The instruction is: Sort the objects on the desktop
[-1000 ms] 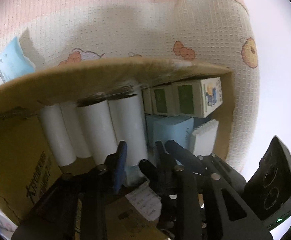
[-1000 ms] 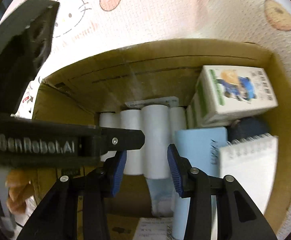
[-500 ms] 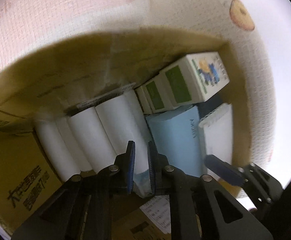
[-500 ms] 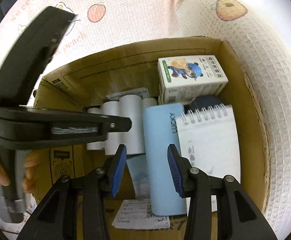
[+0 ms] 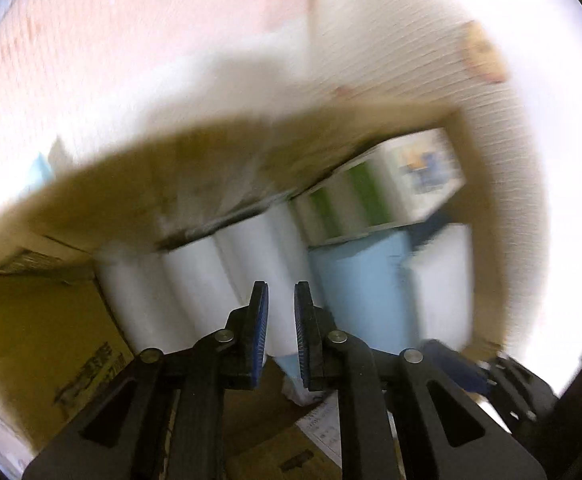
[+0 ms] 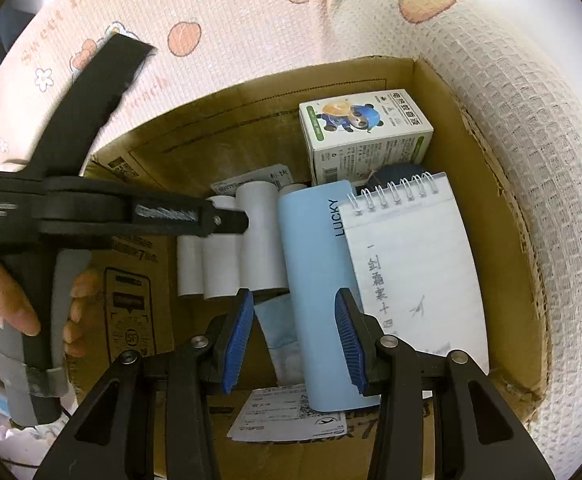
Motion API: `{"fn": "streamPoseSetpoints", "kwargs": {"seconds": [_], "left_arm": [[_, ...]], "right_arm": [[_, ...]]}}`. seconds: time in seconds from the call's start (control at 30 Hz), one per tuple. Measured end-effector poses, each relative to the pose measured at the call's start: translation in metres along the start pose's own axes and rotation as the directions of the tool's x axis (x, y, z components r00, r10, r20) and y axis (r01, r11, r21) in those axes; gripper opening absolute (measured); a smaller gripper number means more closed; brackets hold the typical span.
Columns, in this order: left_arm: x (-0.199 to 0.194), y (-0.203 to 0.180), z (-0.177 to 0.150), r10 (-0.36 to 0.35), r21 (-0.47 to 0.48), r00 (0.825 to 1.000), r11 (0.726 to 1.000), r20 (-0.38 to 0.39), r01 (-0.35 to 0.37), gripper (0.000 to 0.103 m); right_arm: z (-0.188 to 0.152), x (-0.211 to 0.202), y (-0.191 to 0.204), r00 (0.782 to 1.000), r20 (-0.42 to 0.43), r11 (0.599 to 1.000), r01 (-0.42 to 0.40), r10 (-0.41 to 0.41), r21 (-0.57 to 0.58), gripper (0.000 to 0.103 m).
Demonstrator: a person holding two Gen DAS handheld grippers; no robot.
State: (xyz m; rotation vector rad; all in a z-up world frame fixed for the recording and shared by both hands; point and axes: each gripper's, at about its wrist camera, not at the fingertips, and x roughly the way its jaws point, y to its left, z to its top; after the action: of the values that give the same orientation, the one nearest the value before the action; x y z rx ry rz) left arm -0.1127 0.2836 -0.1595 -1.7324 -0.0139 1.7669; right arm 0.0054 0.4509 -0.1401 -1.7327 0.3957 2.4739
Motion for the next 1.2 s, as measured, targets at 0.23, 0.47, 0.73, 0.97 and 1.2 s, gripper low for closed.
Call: {"fn": "streamPoseSetpoints", "kwargs": {"seconds": [0.23,0.47,0.73,0.97,1.2], "left_arm": [[-0.076,-0.006,-0.022,-0.154,0.117,0.964,0.985,0.216,0.131,0.036],[-0.131,0.012,-0.066,-0.152,0.236,0.885,0.970,0.439,0.050,0.036],[-0.171,0.078,-0.125,0.001,0.194,0.845,0.973,0.535,-0.124,0.024],[-0.188,0.156,-0.166,0.115,0.051,0.823,0.984,0.557,-0.172,0.014],[-0.208,0.229,-0.205,0.243,-0.095,0.753,0.967,0.612,-0.236,0.014]], "right_arm": [[-0.007,-0.013,0.014,0.999,0.049,1.000,-0.021,0.022,-0.009,0.039],[-0.014,-0.014,0.047,0.997,0.075,0.997,0.009,-0.004,-0.075,0.039],[-0.032,-0.042,0.085,0.983,0.175,0.979,0.086,-0.054,-0.182,0.039],[-0.043,-0.042,0.109,0.972,0.226,0.980,0.098,-0.058,-0.171,0.039],[-0.064,-0.043,0.162,0.945,0.325,0.948,0.128,-0.028,-0.291,0.039]]}}
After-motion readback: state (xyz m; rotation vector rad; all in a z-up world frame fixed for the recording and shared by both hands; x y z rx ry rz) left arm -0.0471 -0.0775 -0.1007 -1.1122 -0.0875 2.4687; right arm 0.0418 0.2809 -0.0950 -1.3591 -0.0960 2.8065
